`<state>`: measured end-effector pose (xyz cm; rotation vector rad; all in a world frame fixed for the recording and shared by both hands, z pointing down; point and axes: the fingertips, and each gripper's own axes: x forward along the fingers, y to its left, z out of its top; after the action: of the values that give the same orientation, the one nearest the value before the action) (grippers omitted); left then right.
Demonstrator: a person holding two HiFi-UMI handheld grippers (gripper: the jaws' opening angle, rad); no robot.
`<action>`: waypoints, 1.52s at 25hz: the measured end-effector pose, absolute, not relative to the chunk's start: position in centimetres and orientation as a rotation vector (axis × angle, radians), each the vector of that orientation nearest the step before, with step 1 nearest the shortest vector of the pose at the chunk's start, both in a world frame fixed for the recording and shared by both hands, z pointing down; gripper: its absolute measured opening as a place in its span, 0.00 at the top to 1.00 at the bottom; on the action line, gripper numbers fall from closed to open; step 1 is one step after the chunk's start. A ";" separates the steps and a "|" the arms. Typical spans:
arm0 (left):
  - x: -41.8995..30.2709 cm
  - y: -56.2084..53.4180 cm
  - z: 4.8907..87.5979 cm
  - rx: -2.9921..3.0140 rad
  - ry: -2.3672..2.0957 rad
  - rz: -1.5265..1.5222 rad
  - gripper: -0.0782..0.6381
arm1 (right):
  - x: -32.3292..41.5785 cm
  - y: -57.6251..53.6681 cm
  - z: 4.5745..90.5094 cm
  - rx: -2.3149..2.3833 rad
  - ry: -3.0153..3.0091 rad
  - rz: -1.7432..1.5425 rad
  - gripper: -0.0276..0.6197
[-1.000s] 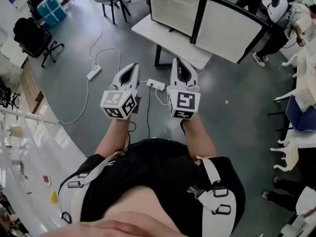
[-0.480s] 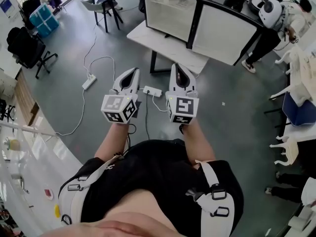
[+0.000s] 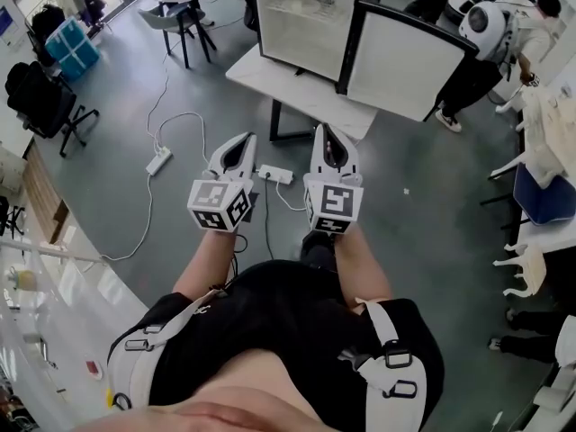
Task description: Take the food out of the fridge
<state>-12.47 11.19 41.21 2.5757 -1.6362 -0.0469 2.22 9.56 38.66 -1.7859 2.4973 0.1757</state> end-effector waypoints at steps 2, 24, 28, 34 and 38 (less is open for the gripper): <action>-12.5 10.1 41.4 2.577 -1.634 -0.040 0.89 | 2.2 8.6 39.0 -1.784 2.496 0.170 0.95; -7.6 -13.7 39.9 2.560 -1.727 -0.025 0.89 | 5.7 -15.8 37.7 -1.681 2.538 0.196 0.95; -7.2 -17.4 39.8 2.537 -1.757 -0.034 0.89 | 5.9 -19.6 37.6 -1.641 2.571 0.190 0.95; -7.8 -21.4 40.9 2.535 -1.789 0.071 0.89 | 4.7 -23.0 38.1 -1.629 2.611 0.226 0.95; -8.8 -24.4 40.8 2.579 -1.815 0.151 0.89 | 3.9 -24.9 38.3 -1.639 2.595 0.212 0.95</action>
<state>-8.81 -24.43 40.85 2.5789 -1.8145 0.1515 3.95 -24.89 38.31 -1.6393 2.5946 0.2116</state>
